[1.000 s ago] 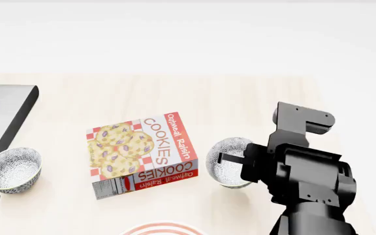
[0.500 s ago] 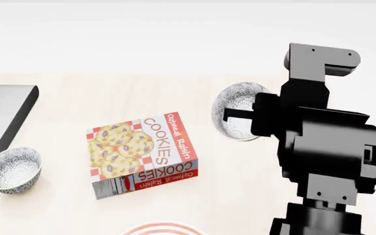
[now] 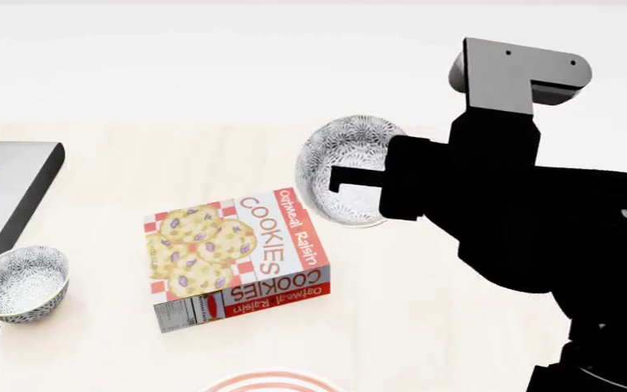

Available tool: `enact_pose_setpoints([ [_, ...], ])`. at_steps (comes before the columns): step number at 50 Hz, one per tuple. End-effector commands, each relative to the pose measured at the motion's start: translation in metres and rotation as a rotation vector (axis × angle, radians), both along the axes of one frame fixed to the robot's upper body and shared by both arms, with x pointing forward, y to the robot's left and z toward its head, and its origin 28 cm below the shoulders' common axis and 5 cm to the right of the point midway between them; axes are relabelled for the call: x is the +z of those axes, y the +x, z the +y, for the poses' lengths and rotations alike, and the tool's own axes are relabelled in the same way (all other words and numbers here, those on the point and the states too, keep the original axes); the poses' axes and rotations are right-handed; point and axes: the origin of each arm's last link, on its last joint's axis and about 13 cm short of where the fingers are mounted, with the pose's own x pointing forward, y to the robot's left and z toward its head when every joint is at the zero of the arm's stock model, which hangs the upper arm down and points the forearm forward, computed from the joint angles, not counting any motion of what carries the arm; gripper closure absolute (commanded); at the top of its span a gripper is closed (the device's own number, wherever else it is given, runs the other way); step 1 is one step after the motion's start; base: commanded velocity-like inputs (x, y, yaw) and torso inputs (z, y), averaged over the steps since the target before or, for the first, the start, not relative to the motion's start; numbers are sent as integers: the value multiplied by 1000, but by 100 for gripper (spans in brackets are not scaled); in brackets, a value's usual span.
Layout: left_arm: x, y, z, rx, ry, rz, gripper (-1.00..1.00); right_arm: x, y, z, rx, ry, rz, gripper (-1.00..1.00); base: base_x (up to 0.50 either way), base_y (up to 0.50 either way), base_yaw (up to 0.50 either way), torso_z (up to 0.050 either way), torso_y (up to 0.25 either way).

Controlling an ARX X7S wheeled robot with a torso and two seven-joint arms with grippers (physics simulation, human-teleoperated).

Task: Pick the akita bowl next to the plate and place it on the plate.

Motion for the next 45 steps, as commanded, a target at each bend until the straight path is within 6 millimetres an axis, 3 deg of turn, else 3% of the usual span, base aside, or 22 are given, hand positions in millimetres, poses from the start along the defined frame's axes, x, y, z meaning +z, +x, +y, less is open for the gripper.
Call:
enact_pose_setpoints([
  [1,-1,1,0,-1,0,0,-100,6,-24,3,130,60,47,100,0,0,0,0,0],
  [45,2,-1,0,1,-2,0,-100,-47,-40,5,292,176,276,100,0,0,0,0,0],
])
